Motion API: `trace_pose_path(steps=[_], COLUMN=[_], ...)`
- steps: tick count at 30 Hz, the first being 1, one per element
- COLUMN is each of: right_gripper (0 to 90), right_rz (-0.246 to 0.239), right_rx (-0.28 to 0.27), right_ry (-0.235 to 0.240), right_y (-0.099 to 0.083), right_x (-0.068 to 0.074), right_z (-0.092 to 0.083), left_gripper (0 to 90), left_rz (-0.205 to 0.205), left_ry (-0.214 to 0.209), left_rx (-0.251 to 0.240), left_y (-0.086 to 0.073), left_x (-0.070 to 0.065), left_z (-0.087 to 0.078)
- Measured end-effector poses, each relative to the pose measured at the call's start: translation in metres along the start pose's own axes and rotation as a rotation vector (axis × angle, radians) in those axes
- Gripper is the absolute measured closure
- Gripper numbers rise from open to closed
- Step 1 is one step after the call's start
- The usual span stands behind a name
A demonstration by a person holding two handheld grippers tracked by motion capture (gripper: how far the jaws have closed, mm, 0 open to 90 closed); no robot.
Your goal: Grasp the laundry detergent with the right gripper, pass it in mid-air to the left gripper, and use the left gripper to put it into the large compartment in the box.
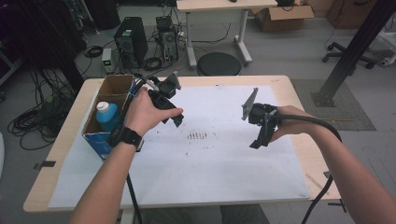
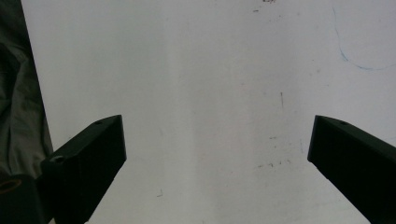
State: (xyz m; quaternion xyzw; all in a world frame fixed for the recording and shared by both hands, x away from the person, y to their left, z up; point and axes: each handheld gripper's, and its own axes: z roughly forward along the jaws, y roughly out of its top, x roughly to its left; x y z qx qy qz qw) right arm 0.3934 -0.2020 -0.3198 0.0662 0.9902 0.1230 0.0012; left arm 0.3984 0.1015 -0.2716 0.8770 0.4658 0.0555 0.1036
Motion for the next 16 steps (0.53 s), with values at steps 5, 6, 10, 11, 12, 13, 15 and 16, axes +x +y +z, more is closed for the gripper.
trace_pose_path(steps=[5, 6, 10, 11, 12, 13, 15, 16], right_gripper=[4.2, 4.2, 4.2, 4.2, 4.3, 4.3, 4.4, 4.3], right_rz=[-0.004, -0.003, -0.002, -0.003, -0.007, -0.007, -0.005, -0.005], right_rx=[0.004, 0.005, 0.003, 0.004, 0.006, 0.006, 0.003, 0.004], right_ry=[0.001, 0.000, 0.000, 0.001, 0.003, 0.004, 0.004, 0.003], right_y=[0.0006, 0.0006, 0.0008, 0.0009, 0.0010, 0.0012, 0.0011, 0.0009], right_x=[0.0010, 0.0012, 0.0021, 0.0026, 0.0028, 0.0033, 0.0034, 0.0033], right_z=[0.0001, -0.0001, -0.0006, -0.0006, -0.0005, -0.0005, -0.0003, -0.0001], left_gripper=[5.5, 5.5, 5.5, 5.5, 5.5, 5.5, 5.5, 5.5], left_rz=[0.001, 0.005, 0.009, 0.010, 0.010, 0.009, 0.011, 0.010], left_ry=[-0.001, 0.000, -0.003, -0.002, -0.004, -0.004, -0.003, -0.003], left_rx=[0.004, 0.003, 0.001, 0.003, 0.001, 0.000, 0.001, -0.001], left_y=[0.0000, 0.0000, -0.0005, -0.0006, -0.0008, -0.0008, -0.0011, -0.0013], left_x=[-0.0014, -0.0015, -0.0027, -0.0029, -0.0034, -0.0034, -0.0036, -0.0032], left_z=[0.0007, 0.0006, 0.0002, 0.0000, 0.0002, 0.0001, 0.0001, 0.0003])
